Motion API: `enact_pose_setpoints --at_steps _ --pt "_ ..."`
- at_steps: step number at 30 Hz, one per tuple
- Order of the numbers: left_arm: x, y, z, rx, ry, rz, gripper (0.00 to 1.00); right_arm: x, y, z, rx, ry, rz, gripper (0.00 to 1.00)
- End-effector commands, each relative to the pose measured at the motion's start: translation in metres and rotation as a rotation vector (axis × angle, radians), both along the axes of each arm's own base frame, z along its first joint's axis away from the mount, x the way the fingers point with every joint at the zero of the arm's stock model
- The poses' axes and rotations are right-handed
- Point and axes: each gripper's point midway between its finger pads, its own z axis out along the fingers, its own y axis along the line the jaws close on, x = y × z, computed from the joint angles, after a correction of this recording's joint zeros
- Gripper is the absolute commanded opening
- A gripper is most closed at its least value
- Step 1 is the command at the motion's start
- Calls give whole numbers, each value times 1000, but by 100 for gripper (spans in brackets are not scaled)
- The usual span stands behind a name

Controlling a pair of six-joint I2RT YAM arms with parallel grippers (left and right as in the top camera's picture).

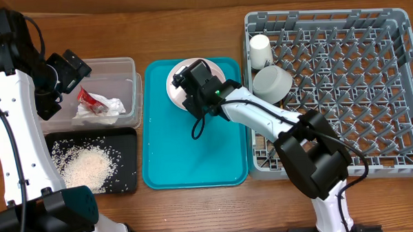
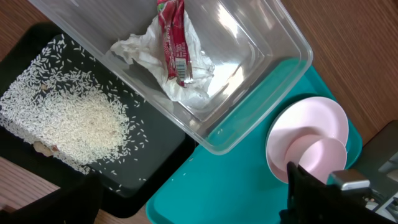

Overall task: Sort waste into correct bins and load items into the dishwasher
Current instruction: 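Lower the right gripper and grip the pink bowl's rim, then lift the pink bowl and carry it right into the rack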

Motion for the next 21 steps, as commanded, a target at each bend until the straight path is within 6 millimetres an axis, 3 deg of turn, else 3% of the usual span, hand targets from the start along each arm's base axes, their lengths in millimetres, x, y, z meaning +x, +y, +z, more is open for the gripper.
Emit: enact_pose_setpoints --at_steps 1,6,10,15,21 --pt "-1 -1 13 16 -42 -14 100 -4 7 69 127 -54 -5 4" --pt "-1 -1 13 16 -42 -14 100 -24 -10 153 243 -88 -86 4" --pt "-1 -1 13 16 -42 -15 100 -70 -27 200 314 -16 -66 4" --pt "-1 -1 13 16 -42 -15 100 -116 -68 232 331 65 -135 4" --pt "-1 -1 13 16 -42 -15 100 -151 -107 281 495 123 -136 4"
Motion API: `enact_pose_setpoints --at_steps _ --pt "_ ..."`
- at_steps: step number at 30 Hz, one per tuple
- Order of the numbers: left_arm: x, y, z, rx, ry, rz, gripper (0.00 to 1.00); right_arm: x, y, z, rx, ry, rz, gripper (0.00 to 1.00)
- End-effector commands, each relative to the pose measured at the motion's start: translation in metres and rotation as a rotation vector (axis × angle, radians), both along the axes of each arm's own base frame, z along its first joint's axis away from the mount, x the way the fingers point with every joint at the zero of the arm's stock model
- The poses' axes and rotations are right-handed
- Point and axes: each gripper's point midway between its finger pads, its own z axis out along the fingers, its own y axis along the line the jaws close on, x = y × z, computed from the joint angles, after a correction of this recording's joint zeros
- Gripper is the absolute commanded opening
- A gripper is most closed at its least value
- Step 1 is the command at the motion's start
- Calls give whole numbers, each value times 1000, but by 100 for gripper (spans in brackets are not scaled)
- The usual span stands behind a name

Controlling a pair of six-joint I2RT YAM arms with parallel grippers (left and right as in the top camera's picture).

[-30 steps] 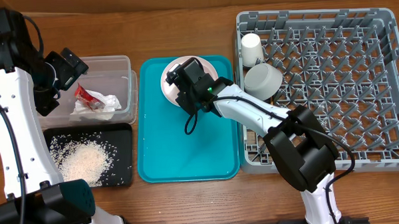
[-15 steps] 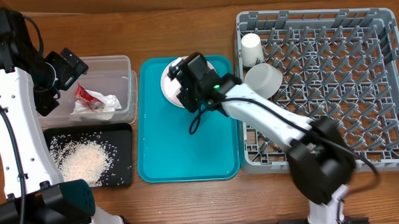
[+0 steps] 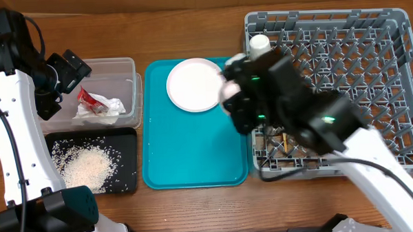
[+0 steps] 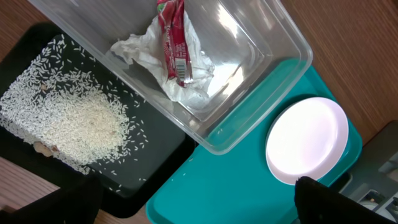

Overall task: Sort waste into correct bins and load items into the dishwasher
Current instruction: 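Lift the pink bowl and carry it right into the rack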

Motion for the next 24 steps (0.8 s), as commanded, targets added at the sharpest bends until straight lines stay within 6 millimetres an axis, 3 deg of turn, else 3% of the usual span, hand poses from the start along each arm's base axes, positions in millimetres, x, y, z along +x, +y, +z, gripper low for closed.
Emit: enact_pose_setpoints --at_steps 1,6,10,18,24 --pt "-1 -1 14 16 -42 -15 100 -21 -16 38 174 23 18 4" --pt "-1 -1 14 16 -42 -14 100 -36 -50 62 339 91 -2 4" --pt "-1 -1 14 16 -42 -14 100 -39 -67 66 489 151 7 4" --pt "-1 -1 14 16 -42 -14 100 -41 -85 35 858 298 155 4" --pt "-1 -1 14 16 -42 -14 100 -39 -100 -12 975 377 127 4"
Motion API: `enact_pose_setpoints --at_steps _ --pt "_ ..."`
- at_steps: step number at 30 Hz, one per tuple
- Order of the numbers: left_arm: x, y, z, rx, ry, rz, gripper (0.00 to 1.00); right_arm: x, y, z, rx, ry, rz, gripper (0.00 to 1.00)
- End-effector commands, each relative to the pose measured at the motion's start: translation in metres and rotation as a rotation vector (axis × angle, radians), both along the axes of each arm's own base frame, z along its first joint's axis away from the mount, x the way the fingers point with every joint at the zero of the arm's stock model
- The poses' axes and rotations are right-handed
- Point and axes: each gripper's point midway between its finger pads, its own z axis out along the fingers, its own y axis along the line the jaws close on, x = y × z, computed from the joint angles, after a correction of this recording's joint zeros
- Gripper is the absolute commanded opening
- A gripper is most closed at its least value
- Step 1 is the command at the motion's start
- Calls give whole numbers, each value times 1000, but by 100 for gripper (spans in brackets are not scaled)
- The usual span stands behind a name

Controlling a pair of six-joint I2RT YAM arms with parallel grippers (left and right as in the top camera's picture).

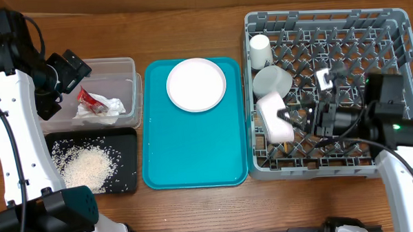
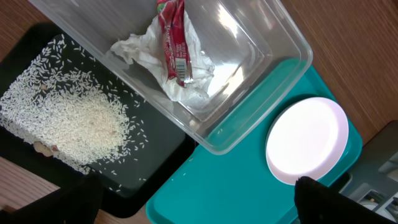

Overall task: Sort waste into correct bins and load items into the dishwasher
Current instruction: 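Lift the pink bowl and carry it right into the rack, then lower the pink bowl into the rack's lower-left and open the right gripper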

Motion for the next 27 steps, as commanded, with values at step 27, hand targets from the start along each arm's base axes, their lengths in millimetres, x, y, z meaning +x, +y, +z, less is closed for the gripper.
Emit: enact_pose_setpoints --at_steps 27 --pt "-1 -1 13 17 -42 -14 100 28 -9 -68 125 2 41 4"
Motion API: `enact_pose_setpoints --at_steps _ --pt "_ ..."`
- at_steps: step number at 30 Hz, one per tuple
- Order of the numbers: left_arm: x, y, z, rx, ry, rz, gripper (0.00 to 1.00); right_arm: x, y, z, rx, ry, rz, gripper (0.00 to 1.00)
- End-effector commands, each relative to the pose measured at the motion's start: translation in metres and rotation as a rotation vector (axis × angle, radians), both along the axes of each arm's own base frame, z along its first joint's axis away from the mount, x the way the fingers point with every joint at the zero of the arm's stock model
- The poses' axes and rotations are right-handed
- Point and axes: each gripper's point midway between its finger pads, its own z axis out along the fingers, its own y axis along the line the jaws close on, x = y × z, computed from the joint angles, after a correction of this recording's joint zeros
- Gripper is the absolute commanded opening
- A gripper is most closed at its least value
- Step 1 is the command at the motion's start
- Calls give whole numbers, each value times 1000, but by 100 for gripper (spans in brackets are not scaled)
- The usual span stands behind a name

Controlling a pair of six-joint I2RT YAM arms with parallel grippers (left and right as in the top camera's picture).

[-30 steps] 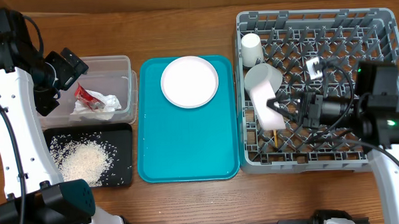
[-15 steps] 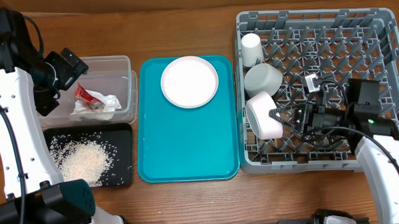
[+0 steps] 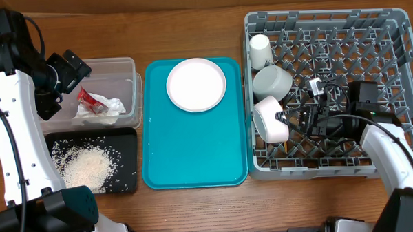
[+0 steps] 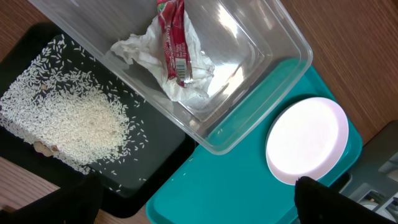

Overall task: Sort waste into correct bins and load items into the dishwasher
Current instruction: 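Lower the pink bowl into the rack's lower-left and open the right gripper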

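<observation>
A white bowl (image 3: 270,119) lies tipped on its side among the tines at the left of the grey dish rack (image 3: 396,27). My right gripper (image 3: 290,119) reaches in from the right and is shut on its rim. A white plate (image 3: 196,84) (image 4: 306,140) rests bare on the teal tray (image 3: 194,151). Inside the rack stand a grey bowl (image 3: 272,81) and a white cup (image 3: 261,51). My left gripper (image 3: 70,69) (image 4: 199,208) hangs open above the clear bin (image 3: 122,64) with nothing between its fingers.
The clear bin (image 4: 273,37) holds a red wrapper (image 4: 172,40) and crumpled tissue (image 4: 140,46). A black tray (image 3: 126,184) with scattered rice (image 4: 74,118) lies in front of it. The rack's right part shows only bare tines.
My right gripper has shifted slightly left and lower with the white bowl, which now sits among the rack's tines below the grey bowl. The left arm has not moved.
First my right gripper was at the white bowl standing on the plate. Then the bowl was off the plate, carried near the rack's left edge. After that it was held over the rack's left side, and now it lies on its side in the rack.
</observation>
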Motion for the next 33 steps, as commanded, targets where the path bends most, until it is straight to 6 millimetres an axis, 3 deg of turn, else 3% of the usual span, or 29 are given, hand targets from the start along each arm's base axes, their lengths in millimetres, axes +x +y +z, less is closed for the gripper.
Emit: enact_pose_setpoints --at_steps 1,22,28,33 --pt "-1 -1 14 16 -42 -14 100 0 0 -2 32 -5 10 4" --pt "-1 -1 14 17 -42 -14 100 7 -2 -5 63 222 5 4" --pt "-1 -1 14 16 -42 -14 100 14 -4 -24 -33 290 -49 4" --pt "-1 -1 14 16 -42 -14 100 14 -3 -25 -34 302 -50 4"
